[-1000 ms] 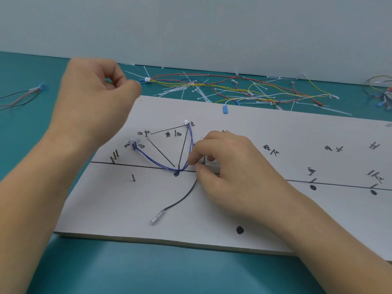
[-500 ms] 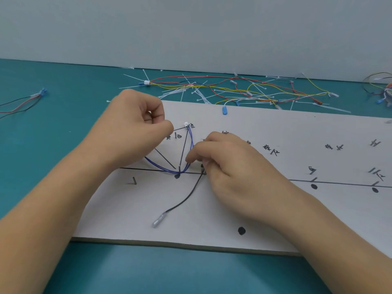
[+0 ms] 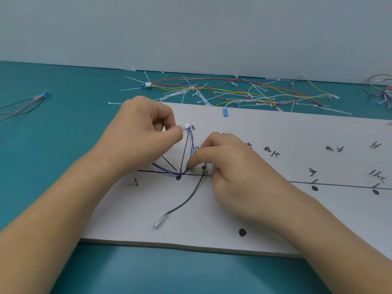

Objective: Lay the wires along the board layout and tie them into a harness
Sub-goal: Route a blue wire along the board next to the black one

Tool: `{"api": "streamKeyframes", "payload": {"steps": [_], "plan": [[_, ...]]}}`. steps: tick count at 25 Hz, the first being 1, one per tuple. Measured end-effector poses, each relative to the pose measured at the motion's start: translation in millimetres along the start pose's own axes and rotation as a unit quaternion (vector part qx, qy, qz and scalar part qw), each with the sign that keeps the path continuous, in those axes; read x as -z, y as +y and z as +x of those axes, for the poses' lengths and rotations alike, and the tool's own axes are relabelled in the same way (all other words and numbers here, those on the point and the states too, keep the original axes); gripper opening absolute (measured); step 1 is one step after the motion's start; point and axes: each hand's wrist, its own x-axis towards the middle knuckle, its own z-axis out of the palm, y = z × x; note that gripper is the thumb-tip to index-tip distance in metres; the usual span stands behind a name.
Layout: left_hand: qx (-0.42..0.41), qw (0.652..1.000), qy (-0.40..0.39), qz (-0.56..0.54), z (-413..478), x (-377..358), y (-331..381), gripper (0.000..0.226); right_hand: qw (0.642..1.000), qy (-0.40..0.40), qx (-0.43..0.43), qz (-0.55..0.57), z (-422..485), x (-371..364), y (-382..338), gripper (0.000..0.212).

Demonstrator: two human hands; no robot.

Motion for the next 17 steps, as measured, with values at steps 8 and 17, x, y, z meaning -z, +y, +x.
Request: {"api": "streamKeyframes", "payload": {"steps": [8,17], "plan": [[0.037,0.991,0.129,-0.012,4.3,2.3,-4.0,0.023,0.997,0.071,-0.020,0.011,0.7,4.9,0.9,0.053],[0.078,0.986,0.149,-0.013,6.0,2.4,-7.1,0.021,0.995,0.096,-0.025,0.032,1.6,7.6,3.9,0.040]]}}
